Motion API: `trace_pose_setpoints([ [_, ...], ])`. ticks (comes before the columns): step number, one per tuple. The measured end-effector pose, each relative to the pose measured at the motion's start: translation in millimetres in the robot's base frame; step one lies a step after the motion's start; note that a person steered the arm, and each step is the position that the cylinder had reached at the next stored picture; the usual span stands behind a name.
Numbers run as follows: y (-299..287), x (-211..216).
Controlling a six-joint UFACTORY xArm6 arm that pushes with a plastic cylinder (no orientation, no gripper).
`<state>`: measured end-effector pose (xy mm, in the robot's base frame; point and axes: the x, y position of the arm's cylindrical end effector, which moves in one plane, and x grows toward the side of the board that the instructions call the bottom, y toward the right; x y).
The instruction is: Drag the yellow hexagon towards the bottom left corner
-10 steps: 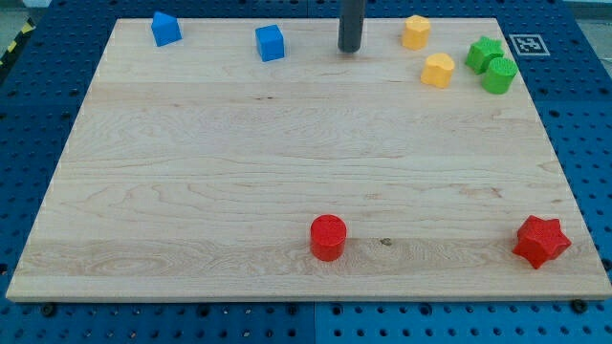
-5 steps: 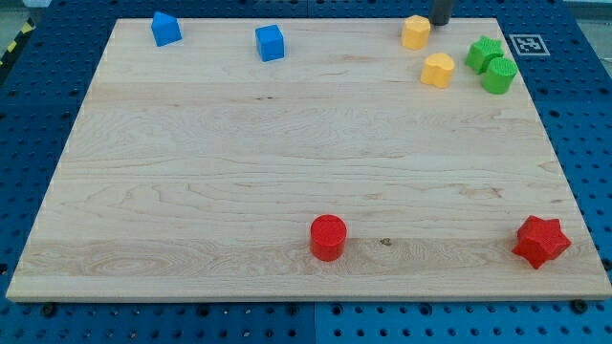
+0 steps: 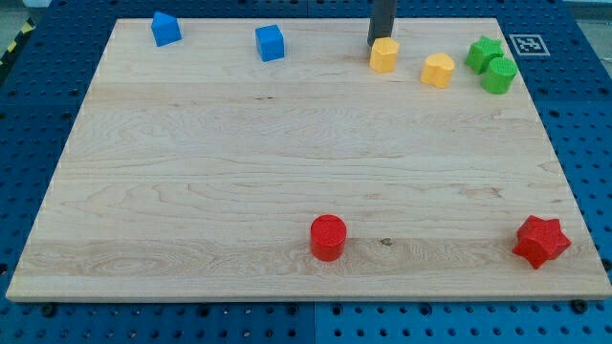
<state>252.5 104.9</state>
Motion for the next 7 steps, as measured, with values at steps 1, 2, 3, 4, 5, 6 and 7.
trace_pose_setpoints([
  [1, 24, -1],
  [2, 39, 11],
  [3, 24, 12],
  [4, -2, 19],
  [5, -17, 49],
  [6, -37, 79],
  [7, -64, 101],
])
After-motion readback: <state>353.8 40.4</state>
